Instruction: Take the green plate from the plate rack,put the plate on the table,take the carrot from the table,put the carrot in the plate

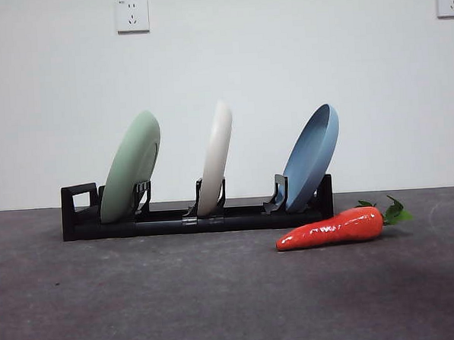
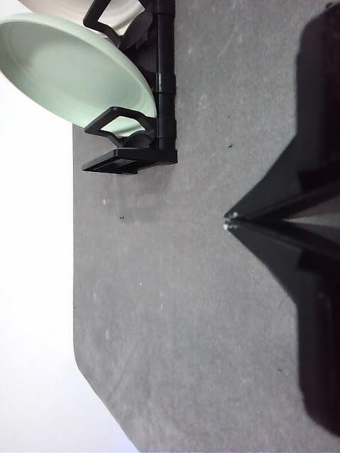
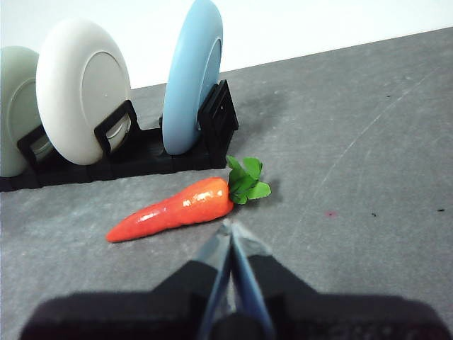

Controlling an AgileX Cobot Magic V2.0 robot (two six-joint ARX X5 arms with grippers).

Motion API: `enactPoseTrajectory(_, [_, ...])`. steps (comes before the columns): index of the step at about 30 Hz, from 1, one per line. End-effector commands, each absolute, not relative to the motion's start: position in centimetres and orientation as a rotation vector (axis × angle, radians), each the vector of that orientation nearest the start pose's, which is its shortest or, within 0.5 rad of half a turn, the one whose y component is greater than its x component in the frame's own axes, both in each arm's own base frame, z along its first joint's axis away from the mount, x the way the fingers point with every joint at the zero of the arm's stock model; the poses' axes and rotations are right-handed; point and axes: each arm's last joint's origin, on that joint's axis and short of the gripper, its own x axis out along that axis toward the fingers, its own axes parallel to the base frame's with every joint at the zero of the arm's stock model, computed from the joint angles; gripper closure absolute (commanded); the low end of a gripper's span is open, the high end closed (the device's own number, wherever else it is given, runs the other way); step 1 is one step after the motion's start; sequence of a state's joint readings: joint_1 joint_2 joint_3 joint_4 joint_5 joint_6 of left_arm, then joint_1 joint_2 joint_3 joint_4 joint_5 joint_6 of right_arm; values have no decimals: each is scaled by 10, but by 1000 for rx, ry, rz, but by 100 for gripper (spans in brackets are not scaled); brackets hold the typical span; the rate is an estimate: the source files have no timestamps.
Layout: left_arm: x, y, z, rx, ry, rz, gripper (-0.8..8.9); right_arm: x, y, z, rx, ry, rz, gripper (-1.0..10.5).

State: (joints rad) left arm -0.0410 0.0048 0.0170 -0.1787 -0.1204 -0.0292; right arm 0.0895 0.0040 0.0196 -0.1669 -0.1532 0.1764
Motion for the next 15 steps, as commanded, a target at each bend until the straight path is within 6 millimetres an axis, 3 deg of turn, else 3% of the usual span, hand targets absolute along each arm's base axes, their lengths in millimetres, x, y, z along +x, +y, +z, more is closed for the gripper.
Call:
enactPoseTrajectory(1, [96,-1,148,-77,166,69,816,95,13,150,190,180,221,943])
enactPoseTrajectory(7, [94,-5,160,-183,143,-73,820,94,13,165,279,128,226,957])
enactPoseTrajectory(15, [83,-7,208,-290,76,-162,820,88,13,207,351,110,241,958])
